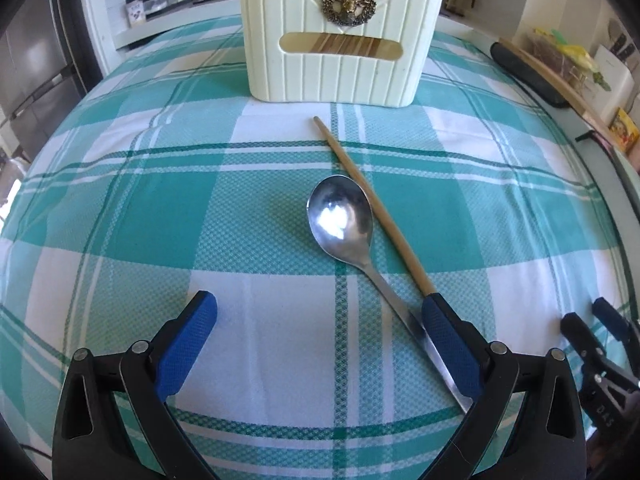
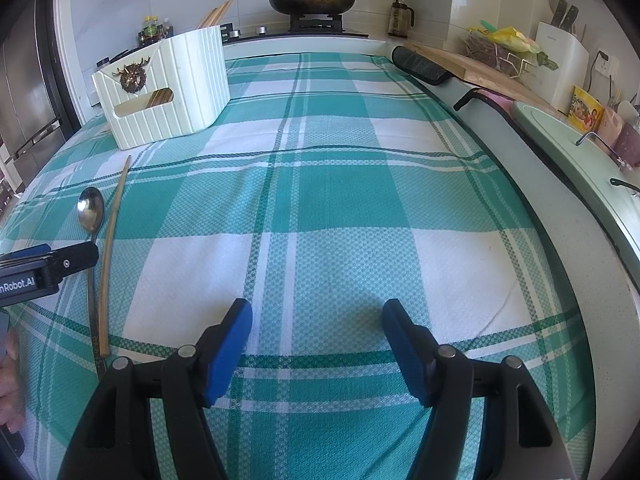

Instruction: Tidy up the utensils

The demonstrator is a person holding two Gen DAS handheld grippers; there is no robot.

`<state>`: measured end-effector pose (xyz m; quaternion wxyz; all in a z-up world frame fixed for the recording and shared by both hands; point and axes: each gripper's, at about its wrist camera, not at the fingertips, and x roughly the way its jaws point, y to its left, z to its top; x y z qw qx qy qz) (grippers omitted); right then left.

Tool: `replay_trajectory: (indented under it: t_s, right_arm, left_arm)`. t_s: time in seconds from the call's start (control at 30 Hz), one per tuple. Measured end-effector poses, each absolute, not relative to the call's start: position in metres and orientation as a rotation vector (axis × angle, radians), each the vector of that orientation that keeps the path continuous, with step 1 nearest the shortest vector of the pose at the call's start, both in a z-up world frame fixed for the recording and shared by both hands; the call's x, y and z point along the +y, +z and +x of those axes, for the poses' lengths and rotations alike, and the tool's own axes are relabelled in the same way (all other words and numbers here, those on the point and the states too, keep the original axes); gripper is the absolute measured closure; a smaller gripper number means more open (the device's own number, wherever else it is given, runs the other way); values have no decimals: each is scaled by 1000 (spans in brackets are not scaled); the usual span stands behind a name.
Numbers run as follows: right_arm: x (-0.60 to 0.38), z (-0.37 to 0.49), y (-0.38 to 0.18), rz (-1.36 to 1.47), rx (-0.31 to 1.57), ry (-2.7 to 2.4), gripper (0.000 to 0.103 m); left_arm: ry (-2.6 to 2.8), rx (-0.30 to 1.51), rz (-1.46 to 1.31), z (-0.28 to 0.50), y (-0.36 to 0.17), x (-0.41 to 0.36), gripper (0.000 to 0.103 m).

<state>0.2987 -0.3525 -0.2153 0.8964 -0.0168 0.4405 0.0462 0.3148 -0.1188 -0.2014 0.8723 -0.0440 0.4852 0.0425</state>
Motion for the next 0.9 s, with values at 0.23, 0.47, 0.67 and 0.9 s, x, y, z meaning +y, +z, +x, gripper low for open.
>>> replay_trajectory:
  t_s: [0.23, 0.47, 0.67, 0.9]
  right_arm:
    - [-353, 299, -215, -35, 913, 95, 34]
    - [-352, 299, -216, -35, 913, 95, 34]
    - [-353, 298, -216, -34, 913, 96, 34]
    - [-351, 298, -215, -48, 911, 88, 34]
  left_arm:
    - [67, 1005, -26, 308, -202, -124, 1]
    - [-76, 983, 67, 289, -191, -120, 74]
    - [-70, 993, 46, 289, -189, -86, 97]
    - [24, 998, -39, 298, -190, -29, 97]
